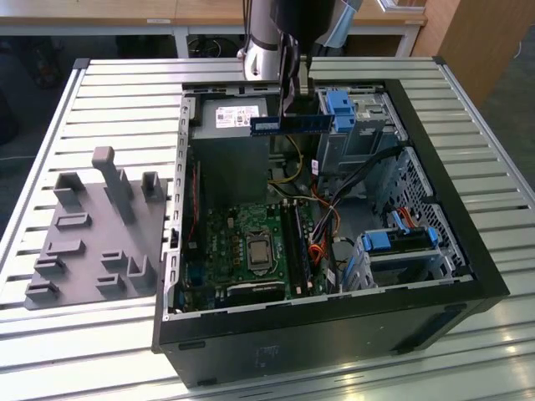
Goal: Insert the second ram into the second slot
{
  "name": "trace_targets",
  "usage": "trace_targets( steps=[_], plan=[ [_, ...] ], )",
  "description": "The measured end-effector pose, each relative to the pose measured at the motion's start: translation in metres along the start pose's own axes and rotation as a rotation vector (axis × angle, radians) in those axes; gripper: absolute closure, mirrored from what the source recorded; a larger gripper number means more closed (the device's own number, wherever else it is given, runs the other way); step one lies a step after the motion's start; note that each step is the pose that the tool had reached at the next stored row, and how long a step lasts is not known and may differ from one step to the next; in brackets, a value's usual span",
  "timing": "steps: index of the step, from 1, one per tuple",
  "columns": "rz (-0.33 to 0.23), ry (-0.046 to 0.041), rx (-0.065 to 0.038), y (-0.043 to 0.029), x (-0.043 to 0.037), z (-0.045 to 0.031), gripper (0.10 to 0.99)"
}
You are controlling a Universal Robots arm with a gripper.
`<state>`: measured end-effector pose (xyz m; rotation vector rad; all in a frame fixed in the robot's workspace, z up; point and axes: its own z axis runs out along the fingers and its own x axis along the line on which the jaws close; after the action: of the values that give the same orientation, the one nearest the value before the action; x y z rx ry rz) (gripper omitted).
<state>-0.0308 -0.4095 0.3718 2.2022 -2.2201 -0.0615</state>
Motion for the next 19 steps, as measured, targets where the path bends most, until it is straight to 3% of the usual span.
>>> trace_targets(
  steps=[9, 11, 19],
  plan=[
    [0.003, -0.0001, 0.000, 0.0000, 0.0030, 0.0000, 0.949],
    [0.084, -0.0031, 0.002, 0.0000, 0.0031, 0.0000, 0.949],
    [0.094, -0.0036, 0.002, 0.0000, 0.0031, 0.0000, 0.949]
  ],
)
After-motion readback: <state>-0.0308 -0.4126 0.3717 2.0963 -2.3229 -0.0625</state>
